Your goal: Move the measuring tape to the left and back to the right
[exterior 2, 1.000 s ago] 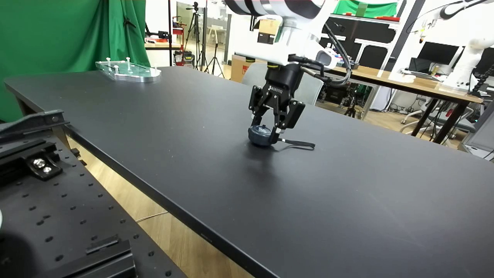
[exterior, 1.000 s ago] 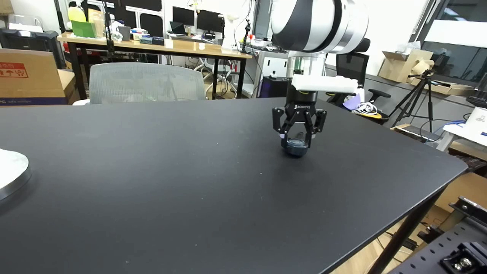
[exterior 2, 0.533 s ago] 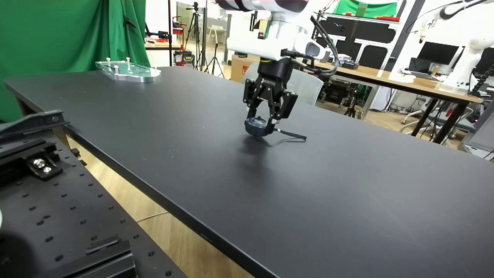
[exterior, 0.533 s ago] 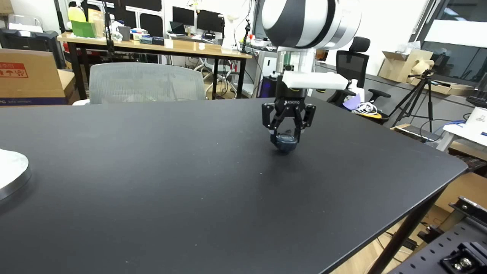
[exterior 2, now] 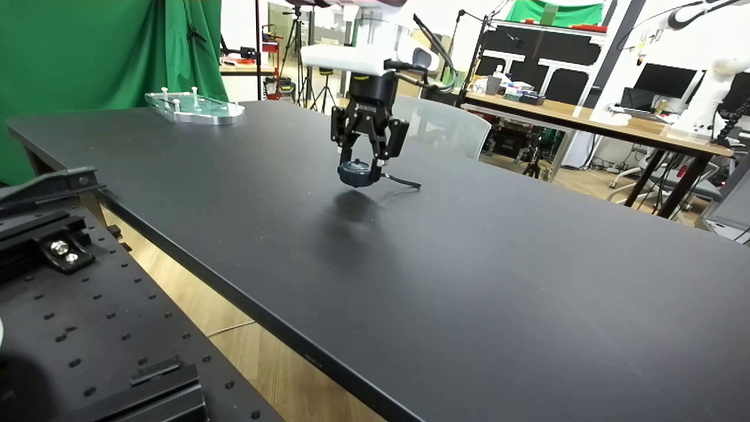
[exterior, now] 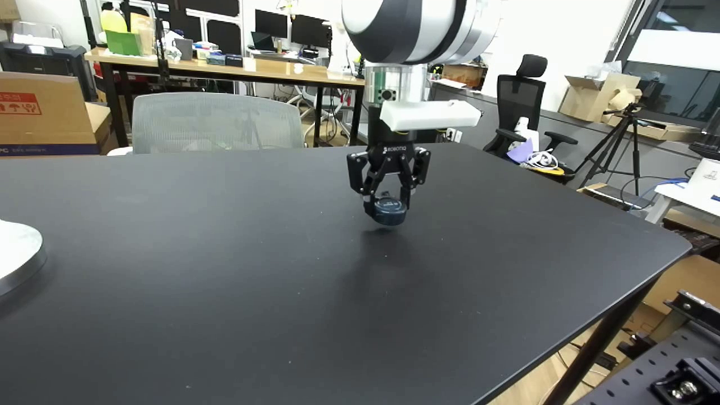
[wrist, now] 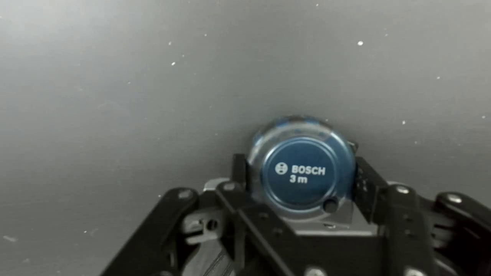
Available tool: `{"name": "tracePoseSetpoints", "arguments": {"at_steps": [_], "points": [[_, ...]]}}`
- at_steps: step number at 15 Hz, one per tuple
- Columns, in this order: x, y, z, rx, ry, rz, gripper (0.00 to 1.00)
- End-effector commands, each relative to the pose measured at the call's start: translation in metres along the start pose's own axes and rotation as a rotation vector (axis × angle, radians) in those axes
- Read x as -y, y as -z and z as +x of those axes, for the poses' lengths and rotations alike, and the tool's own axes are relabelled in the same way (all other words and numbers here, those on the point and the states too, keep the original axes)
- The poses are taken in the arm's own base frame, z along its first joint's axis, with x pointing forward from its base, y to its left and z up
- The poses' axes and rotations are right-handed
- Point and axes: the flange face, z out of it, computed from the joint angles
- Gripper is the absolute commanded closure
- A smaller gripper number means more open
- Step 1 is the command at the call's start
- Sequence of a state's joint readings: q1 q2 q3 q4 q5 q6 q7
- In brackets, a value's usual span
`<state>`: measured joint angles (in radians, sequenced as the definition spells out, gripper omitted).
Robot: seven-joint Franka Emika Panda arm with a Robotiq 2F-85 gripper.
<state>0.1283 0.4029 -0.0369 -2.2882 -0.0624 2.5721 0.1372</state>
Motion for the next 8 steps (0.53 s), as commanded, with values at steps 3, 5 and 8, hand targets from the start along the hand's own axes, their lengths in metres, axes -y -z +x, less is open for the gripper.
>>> {"name": "tracePoseSetpoints", "arguments": {"at_steps": [3,5,8], "points": [[0.0201,0.0018,-0.0020,0.038,0.047,-0.024,0.40],[0.0209,0.0019,-0.0029,0.049,0.057,-0.030,0.07],[0.0198,0.0036,-0.0032,0.068,0.069,-0.043,0.00]]}}
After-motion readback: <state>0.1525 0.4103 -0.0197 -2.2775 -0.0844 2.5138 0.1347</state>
